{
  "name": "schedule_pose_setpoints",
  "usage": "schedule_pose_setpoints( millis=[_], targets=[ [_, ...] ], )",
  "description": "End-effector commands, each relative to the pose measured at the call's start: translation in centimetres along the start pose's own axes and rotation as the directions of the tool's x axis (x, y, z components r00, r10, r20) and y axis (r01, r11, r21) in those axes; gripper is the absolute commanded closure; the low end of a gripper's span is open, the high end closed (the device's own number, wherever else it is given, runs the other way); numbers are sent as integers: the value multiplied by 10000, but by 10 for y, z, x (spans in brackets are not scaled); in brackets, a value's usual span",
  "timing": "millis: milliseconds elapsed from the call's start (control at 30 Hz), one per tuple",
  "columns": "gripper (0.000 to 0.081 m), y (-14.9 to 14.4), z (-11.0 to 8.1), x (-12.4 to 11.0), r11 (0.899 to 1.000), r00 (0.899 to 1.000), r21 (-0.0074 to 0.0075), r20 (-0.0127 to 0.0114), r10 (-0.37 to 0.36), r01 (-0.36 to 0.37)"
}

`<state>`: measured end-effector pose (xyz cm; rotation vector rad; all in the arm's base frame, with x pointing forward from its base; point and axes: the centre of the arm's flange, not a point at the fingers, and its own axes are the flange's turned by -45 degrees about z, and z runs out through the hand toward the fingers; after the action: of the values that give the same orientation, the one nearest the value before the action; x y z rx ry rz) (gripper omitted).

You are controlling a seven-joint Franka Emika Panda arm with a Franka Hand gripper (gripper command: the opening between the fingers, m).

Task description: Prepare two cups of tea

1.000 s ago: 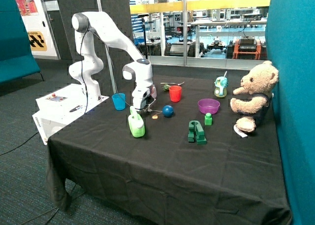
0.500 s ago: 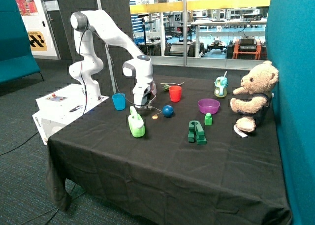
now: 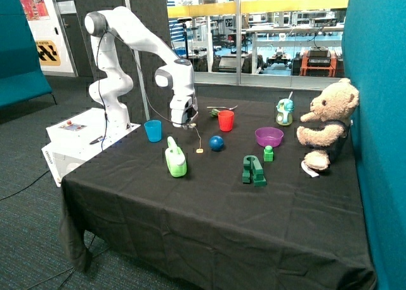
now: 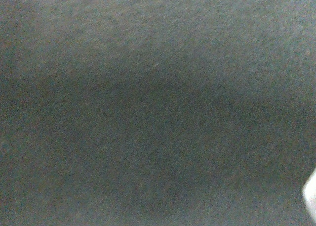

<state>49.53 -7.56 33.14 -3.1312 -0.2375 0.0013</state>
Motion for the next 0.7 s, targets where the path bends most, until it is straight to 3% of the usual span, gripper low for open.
schedule_pose_setpoints(
  millis=[0,667],
  targets=[
    [808,-18,-26,-25,9969,9969,-15,-6,-785,785],
    [808,4,-52,-117,9943,9943,-15,-6,-1069,1069]
  ],
)
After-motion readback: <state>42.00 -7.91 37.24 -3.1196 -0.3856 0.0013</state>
